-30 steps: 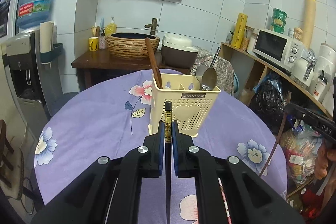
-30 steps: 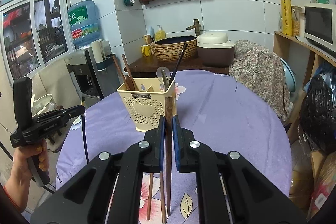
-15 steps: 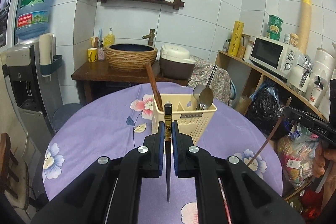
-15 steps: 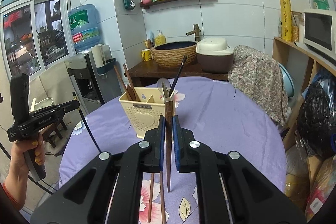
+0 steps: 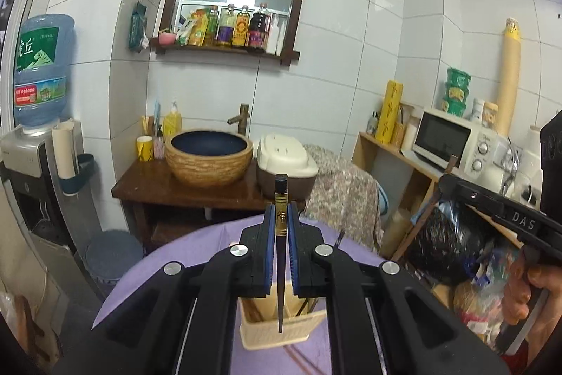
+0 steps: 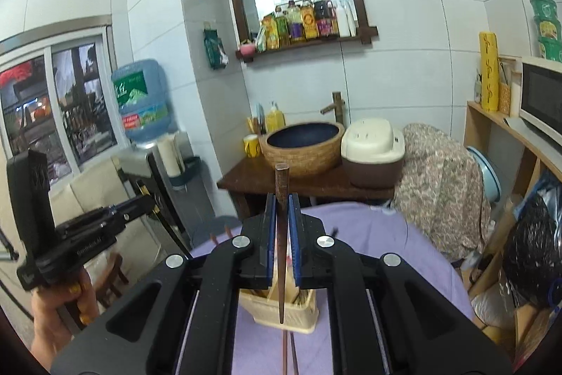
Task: Organize utensils
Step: 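Open both tools to release the chopsticks into the holder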
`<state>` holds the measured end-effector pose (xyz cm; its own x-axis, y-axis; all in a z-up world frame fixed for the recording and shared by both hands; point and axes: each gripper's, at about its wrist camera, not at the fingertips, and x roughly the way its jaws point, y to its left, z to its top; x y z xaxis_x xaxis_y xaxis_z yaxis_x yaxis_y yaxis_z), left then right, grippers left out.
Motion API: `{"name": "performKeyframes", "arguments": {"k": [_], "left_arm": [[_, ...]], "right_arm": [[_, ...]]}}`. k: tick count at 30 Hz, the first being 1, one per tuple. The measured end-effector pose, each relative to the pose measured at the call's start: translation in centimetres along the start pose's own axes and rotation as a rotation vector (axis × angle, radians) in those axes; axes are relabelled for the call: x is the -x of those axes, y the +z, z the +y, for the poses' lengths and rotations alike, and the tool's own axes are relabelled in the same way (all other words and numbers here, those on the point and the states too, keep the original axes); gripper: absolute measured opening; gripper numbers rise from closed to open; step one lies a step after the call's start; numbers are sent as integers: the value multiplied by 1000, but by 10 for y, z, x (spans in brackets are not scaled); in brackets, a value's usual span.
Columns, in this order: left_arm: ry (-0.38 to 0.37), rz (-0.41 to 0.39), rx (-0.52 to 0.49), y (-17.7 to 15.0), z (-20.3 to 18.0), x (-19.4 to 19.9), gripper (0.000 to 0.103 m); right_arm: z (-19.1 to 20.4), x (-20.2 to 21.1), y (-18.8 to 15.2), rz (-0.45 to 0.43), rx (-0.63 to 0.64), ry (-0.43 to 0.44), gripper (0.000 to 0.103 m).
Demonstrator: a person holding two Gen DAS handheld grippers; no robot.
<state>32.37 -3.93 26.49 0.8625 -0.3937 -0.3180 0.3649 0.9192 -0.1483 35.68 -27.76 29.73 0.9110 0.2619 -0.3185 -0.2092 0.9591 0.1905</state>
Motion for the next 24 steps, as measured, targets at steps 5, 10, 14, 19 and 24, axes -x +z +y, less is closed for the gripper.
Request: {"name": "performKeyframes", "arguments": {"k": [5, 10, 14, 19, 24], "left_arm": [[24, -9, -7, 9, -6, -27, 8], [61, 16, -35, -14, -6, -57, 8], [80, 60, -35, -45, 3, -76, 8], [73, 126, -18, -79, 14, -90, 8], [79, 159, -28, -102, 18, -99, 8]], "right_arm": [[9, -34, 8, 4, 8, -24, 8], [7, -75, -26, 72, 12, -33, 8], [3, -96, -57, 121, 12, -33, 8], [-5, -108, -82, 149, 8, -39, 8], [-11, -119, -99, 174, 1, -46, 8]]}}
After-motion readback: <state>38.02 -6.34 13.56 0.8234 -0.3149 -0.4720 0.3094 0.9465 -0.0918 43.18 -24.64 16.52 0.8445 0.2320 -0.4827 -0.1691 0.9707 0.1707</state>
